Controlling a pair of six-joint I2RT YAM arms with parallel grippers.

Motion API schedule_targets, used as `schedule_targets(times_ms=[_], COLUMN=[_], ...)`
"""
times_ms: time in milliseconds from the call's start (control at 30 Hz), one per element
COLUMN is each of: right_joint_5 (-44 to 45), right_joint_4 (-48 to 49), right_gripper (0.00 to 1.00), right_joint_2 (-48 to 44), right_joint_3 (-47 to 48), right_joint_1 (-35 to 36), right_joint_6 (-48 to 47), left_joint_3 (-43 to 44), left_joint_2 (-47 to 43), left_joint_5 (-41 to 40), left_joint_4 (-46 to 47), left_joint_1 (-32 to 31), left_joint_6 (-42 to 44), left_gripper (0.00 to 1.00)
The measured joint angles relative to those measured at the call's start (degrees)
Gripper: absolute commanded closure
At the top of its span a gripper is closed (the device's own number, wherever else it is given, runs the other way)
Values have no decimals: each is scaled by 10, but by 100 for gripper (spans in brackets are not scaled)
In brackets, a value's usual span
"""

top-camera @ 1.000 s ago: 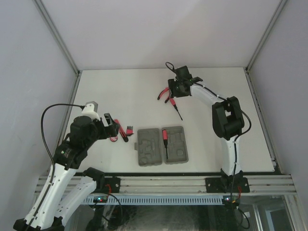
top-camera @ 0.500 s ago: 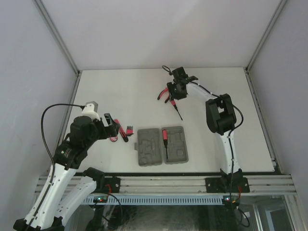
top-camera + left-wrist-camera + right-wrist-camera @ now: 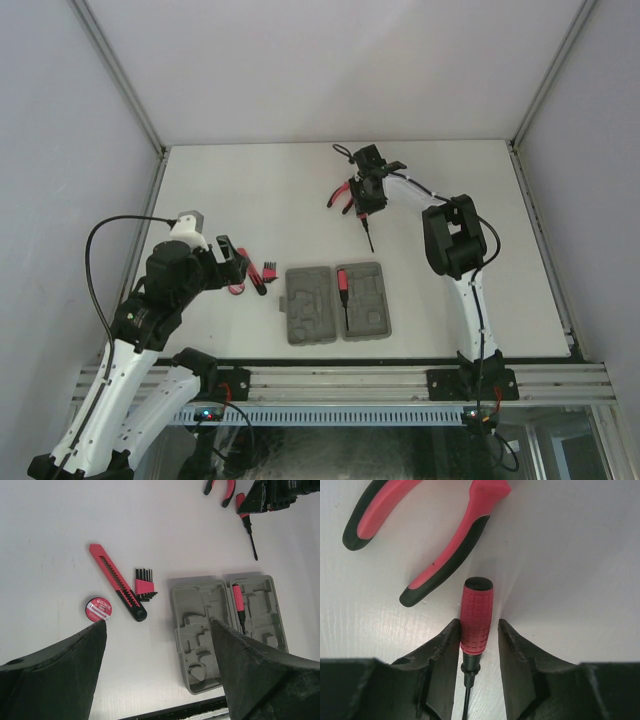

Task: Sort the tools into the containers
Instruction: Pick up the screwdriver from the center of the board.

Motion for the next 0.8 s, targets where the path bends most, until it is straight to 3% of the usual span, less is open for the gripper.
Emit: schedule_targets(times_ms=[400, 800], right_joint_5=[2, 48], right_joint_4=[-1, -3], right_gripper=[93, 96], right_joint_2=[0, -57], right_joint_3=[0, -49], right_joint_1=[2, 4], right_joint_6=[0, -2], left_joint_3=[0, 0], left_joint_2=[3, 3], left_joint_5=[0, 3], left_joint_4=[0, 1], left_joint_1=[0, 0], left_joint_6=[0, 0], left_gripper=[12, 11])
